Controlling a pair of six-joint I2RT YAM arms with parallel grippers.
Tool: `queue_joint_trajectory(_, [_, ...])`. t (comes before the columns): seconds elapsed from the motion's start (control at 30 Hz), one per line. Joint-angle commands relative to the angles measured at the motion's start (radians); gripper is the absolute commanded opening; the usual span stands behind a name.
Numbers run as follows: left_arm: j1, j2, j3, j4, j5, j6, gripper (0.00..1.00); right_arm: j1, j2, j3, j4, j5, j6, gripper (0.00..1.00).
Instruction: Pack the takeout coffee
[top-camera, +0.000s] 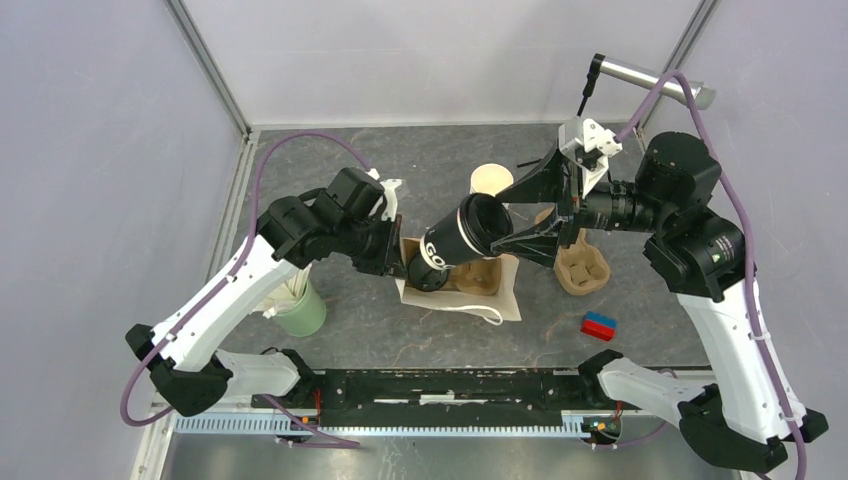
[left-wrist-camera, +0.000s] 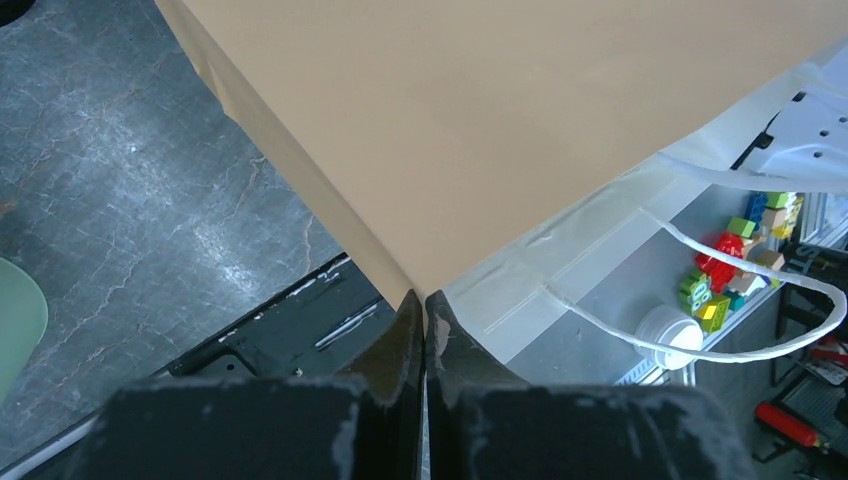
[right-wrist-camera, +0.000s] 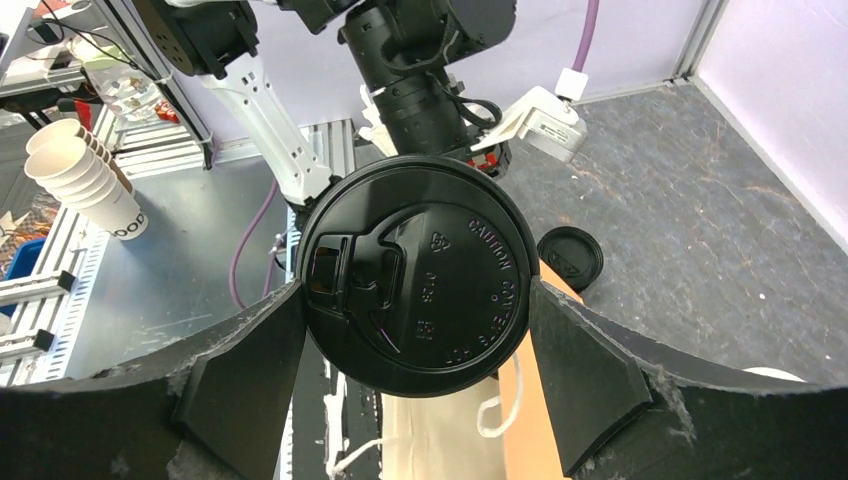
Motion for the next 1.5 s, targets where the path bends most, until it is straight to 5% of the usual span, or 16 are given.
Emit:
queue_joint_trajectory(0.0, [0.036, 0.004, 0.043, 0.015, 0.068, 0.009, 0.02, 0.005, 0.007, 0.028, 0.105, -0.042, 0.072, 0.85])
queue_joint_trajectory(0.5, [0.072, -0.006, 0.042, 0.023, 0.107, 0.002, 0.02, 0.052, -0.02, -0.066, 0.049, -0.028, 0.041, 0.85])
queue_joint_trajectory(0.83, [0.08, -0.041, -0.014, 0.069, 0.16, 0.003, 0.02, 0.219, 0.006, -0.085, -0.162, 0.257, -0.24, 0.83])
queue_joint_trajectory(1.47, [0.08, -0.069, -0.115, 0.144, 0.292, 0.082, 0.02, 0.436, 0.055, -0.124, -0.208, 0.599, -0.455, 0.8])
